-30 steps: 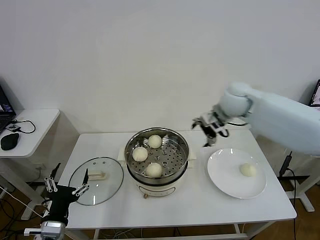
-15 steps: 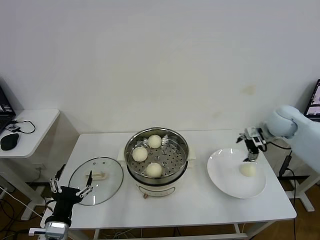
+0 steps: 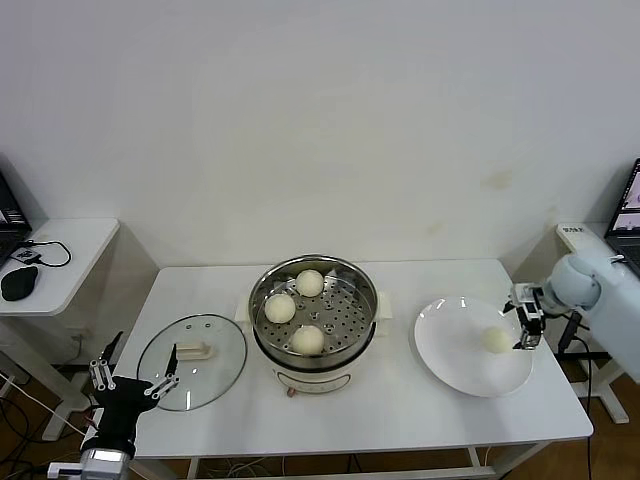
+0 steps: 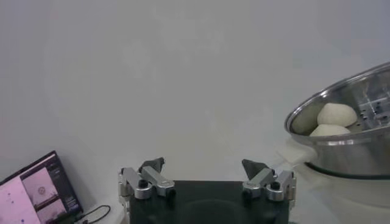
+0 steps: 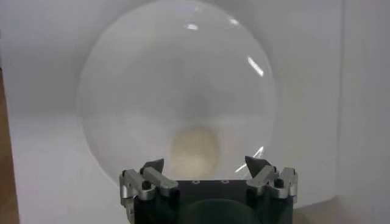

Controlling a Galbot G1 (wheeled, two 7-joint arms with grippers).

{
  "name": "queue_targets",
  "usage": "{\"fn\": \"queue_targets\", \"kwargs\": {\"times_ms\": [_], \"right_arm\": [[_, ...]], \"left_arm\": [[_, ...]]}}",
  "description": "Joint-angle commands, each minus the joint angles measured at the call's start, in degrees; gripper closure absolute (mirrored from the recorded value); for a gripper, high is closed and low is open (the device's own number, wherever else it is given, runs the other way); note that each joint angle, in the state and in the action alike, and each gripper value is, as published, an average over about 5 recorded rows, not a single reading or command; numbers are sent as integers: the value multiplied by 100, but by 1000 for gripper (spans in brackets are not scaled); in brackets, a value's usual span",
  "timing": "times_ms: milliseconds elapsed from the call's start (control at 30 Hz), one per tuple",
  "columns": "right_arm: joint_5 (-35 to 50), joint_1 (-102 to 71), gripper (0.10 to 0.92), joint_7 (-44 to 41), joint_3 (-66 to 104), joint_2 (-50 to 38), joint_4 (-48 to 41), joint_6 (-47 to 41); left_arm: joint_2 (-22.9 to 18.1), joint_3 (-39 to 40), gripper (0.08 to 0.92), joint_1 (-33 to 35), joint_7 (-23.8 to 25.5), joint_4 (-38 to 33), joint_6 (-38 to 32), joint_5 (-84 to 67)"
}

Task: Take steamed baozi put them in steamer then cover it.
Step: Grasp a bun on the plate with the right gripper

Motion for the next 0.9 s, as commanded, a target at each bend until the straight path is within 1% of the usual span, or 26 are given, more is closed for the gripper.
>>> {"fn": "queue_targets", "kwargs": {"times_ms": [33,267,567,900], "right_arm": [[-759,-616,203,64,777,651,-933,207],[-822,-544,202,222,847,998,-1322,281],[-879,-503,213,254,833,1131,-1471,253],[-827,-383,347,81,729,1062,-1400,214]], "left_arm": [[-25,-39,177,33,8,-74,27,9],[-47,-50,177,43,8,-64,28,12],[-48,-33,177,9,10,-33,28,16],[-48,-27,177,0,8,-25,24,18]]}}
